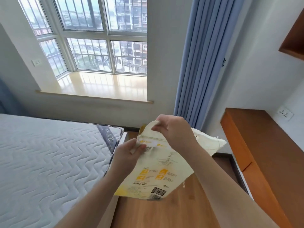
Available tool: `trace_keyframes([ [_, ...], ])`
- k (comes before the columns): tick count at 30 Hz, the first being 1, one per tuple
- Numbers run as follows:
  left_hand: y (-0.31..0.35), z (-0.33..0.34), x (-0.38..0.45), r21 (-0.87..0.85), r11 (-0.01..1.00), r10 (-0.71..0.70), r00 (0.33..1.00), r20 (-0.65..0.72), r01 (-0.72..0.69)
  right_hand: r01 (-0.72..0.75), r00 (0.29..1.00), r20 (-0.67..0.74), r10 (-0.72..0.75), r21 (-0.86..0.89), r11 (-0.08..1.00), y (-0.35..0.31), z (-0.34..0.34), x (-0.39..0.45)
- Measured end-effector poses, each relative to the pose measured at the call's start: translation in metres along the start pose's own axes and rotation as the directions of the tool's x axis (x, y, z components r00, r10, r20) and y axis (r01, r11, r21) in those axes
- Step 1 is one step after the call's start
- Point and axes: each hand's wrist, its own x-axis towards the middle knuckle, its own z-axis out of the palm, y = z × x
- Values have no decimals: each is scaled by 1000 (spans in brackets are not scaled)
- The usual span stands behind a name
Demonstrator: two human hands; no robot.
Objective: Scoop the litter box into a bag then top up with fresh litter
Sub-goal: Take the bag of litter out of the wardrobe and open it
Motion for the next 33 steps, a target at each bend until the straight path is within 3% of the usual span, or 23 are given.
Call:
trace_keyframes([
  [3,3,24,13,-39,998,-45,999,21,46,66,998,-8,-66,-3,998,22,-3,15],
  [8,-26,48,41,-2,987,-156,958,239,161,104,993,-44,-105,-26,994,59,-11,39],
  [13,-64,66,77,98,962,-273,903,330,255,41,995,-90,-35,61,997,100,-21,83],
  [17,-86,89,123,-44,934,-334,912,239,354,1,996,-83,7,93,996,133,-11,130],
  [22,-109,104,182,-136,925,-337,930,144,356,-40,998,-53,46,115,993,176,11,196],
  [26,-129,101,248,-95,935,-331,937,112,342,-87,996,-6,89,151,985,212,29,259],
  [28,-134,98,283,-52,948,-307,945,112,314,-74,995,-53,81,113,991,225,35,286],
  [31,-137,97,335,8,967,-253,960,119,254,136,947,-272,-174,-152,979,234,45,316],
  [33,-138,99,363,43,973,-229,968,99,226,335,875,-255,-413,-298,894,233,57,330],
])
